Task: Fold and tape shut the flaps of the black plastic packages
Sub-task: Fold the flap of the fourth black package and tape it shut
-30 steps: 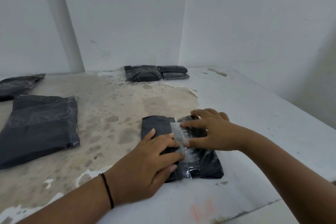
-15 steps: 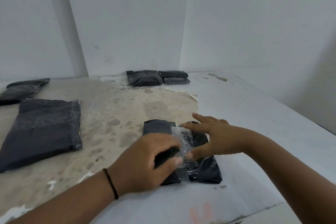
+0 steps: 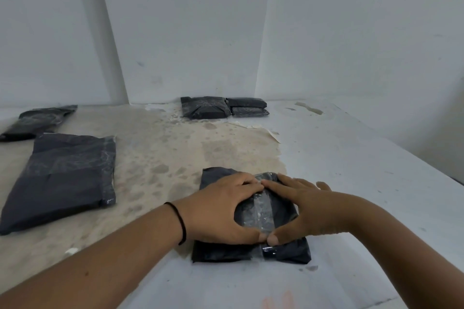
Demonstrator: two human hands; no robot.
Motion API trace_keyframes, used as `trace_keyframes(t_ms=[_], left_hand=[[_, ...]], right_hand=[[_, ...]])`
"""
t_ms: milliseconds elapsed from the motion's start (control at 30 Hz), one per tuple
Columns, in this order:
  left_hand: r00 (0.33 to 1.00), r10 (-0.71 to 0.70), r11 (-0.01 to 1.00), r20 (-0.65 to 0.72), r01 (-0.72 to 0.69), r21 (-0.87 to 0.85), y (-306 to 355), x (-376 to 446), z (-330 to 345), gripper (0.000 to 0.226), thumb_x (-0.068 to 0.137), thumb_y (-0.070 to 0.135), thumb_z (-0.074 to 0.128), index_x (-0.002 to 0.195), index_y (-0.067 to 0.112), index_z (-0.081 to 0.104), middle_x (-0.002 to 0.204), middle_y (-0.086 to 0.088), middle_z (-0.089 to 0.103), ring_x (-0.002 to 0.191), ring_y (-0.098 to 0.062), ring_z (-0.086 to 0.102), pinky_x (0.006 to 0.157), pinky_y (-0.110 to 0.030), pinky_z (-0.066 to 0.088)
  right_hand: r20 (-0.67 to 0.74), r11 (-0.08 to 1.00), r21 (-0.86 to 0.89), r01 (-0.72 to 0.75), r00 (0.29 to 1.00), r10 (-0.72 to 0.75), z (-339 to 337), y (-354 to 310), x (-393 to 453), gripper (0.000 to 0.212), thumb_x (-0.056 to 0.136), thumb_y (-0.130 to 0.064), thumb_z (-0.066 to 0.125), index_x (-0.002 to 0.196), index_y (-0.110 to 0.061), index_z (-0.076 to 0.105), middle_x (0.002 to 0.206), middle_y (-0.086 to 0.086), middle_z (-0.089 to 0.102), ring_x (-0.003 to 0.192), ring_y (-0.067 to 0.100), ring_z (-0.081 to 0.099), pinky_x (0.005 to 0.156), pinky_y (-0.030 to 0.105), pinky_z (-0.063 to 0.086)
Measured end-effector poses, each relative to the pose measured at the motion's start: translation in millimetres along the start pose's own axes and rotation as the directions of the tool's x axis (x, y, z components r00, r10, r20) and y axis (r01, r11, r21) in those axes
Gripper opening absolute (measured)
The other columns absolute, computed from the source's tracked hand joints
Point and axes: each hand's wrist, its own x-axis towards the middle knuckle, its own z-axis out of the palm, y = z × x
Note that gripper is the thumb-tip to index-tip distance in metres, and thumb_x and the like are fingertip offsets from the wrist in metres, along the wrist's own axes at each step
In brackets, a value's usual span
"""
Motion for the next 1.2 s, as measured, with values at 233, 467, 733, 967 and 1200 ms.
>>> trace_keyframes(t_ms=[233,467,733,967,1200], left_hand=[[0.977,-0.039,0.983,0.21,0.0,0.185,3.2,-4.2,-9.7,0.121,0.068,0.069,0.067,0.15,0.027,-0.01,0.157,0.017,-0.015,0.142,-0.002,-0.017,0.111,-0.024,-0.016],[0.992,-0.047,0.996,0.121,0.038,0.082,-13.3,-36.0,-9.6,0.13,0.063,0.069,0.071,0.145,0.037,-0.024,0.148,0.023,-0.034,0.134,0.004,-0.034,0.115,-0.028,-0.017],[0.988,-0.108,0.987,-0.106,0.094,-0.13,-32.9,-83.2,-7.0,0.128,0.053,0.071,0.076,0.135,0.055,-0.021,0.149,0.034,-0.019,0.139,0.012,-0.012,0.116,-0.018,0.002],[0.822,-0.525,0.398,-0.219,0.011,-0.917,-42.8,-88.1,-20.3,0.154,0.022,0.067,0.085,0.151,0.03,0.009,0.149,0.005,0.036,0.124,-0.008,0.046,0.096,-0.024,0.043],[0.866,-0.478,-0.088,-0.147,-0.214,-0.973,-37.6,-86.6,-59.0,0.037,0.079,0.026,0.066,0.109,0.005,0.071,0.111,-0.014,0.071,0.102,-0.026,0.069,0.083,-0.035,0.058]], right_hand=[[-0.2,1.0,0.029,0.0,0.98,0.006,7.3,-7.8,-13.3,0.107,0.062,-0.077,0.06,0.145,-0.05,-0.001,0.159,-0.011,-0.013,0.146,0.015,-0.013,0.118,0.044,-0.003],[-0.464,0.93,-0.346,0.122,0.84,-0.283,43.7,-30.8,-47.0,0.063,0.073,-0.077,0.045,0.128,-0.046,0.051,0.143,-0.012,0.046,0.128,0.013,0.048,0.101,0.037,0.042],[-0.69,0.815,-0.571,0.101,0.478,-0.543,59.7,-31.4,-30.4,0.039,0.094,-0.024,0.039,0.098,-0.007,0.074,0.094,0.013,0.074,0.079,0.027,0.073,0.052,0.033,0.057],[-0.826,0.797,0.486,0.358,0.487,0.286,-7.7,-76.2,-31.1,0.04,0.098,-0.026,0.041,0.059,-0.013,0.041,0.049,-0.003,0.044,0.049,0.008,0.041,0.048,0.018,0.03],[-0.419,0.159,0.907,0.39,0.873,0.25,-32.4,-129.2,12.0,0.036,0.101,-0.03,0.036,0.098,-0.01,0.067,0.088,0.007,0.075,0.081,0.023,0.073,0.068,0.043,0.06]])
